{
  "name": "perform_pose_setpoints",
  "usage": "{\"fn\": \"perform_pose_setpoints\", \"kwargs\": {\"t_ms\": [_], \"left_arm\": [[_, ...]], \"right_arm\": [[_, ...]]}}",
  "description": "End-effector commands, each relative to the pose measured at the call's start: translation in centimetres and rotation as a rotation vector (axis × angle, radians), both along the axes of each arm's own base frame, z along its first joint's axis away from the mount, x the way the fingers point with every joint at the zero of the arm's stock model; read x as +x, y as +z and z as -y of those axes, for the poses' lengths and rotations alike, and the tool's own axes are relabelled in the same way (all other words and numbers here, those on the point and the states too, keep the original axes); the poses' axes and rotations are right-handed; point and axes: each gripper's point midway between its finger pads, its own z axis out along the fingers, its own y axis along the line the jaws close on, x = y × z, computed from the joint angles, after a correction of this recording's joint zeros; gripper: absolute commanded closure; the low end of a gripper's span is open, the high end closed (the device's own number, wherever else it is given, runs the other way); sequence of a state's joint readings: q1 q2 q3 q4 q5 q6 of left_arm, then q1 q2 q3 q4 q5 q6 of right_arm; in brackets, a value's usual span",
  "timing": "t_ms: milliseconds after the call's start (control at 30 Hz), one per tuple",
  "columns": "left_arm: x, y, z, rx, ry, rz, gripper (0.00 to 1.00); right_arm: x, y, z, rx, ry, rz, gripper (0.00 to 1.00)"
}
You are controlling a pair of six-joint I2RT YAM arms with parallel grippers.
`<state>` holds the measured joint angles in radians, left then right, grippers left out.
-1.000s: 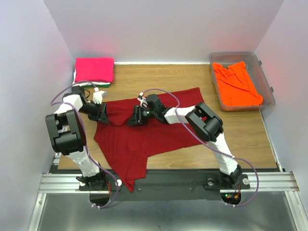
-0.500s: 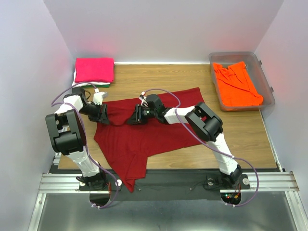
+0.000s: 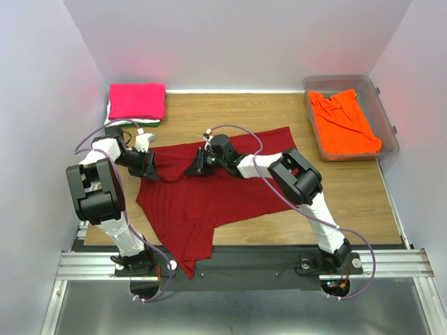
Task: Fold and stack the t-shirts
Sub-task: Fold the tshirt
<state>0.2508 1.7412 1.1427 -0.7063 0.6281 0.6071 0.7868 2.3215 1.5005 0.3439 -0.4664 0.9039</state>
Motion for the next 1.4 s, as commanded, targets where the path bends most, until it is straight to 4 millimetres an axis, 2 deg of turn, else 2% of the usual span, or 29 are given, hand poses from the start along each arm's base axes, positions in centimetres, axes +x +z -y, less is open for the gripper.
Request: {"fn": "perform_pose_setpoints", "kwargs": {"t_ms": [0,33,100,333,467,633,733,900,1133,1367], "left_arm": [[-0.2,0.1,0.3,-0.032,0.004,-0.017,0.5],[-0.2,0.3,0.4,-0.032,0.003,-0.012,0.51],[-0.2,0.8,0.3,-0.031,0.002,-0.003,0.51],[-0.9,2.6,-0.4,-0.024,0.005,0.016,0.54],[-1.2,3.0,-1.4,0.001,0.031,0.017,0.54],[-1.8,2.5,-2.1,0.035,0.053,0.014,0.48],[-1.7,1.7,-2.2,0.032,0.06,0.002,0.48],[-0.9,0.3,-2.3,0.017,0.073,-0.02,0.48],[-0.5,-1.2,-2.4,0.006,0.08,-0.048,0.51],[-1.7,-1.1,-1.4,-0.037,0.028,-0.057,0.52]], "right_arm": [[0.7,0.5,-1.0,0.01,0.003,0.05,0.85],[0.6,0.7,-1.1,0.013,0.008,0.049,0.95],[0.3,1.7,-1.3,0.031,0.029,0.044,0.99],[-1.8,6.2,-1.4,0.119,0.105,-0.059,0.99],[-2.6,7.1,-0.8,0.136,0.122,-0.122,0.99],[-2.8,5.9,0.5,0.104,0.114,-0.173,0.99],[-2.5,4.7,1.3,0.088,0.11,-0.206,0.99],[-2.4,3.8,2.2,0.079,0.101,-0.247,0.99],[-2.2,3.3,1.9,0.078,0.108,-0.262,0.99],[-2.1,3.1,1.7,0.081,0.11,-0.272,1.0]]}}
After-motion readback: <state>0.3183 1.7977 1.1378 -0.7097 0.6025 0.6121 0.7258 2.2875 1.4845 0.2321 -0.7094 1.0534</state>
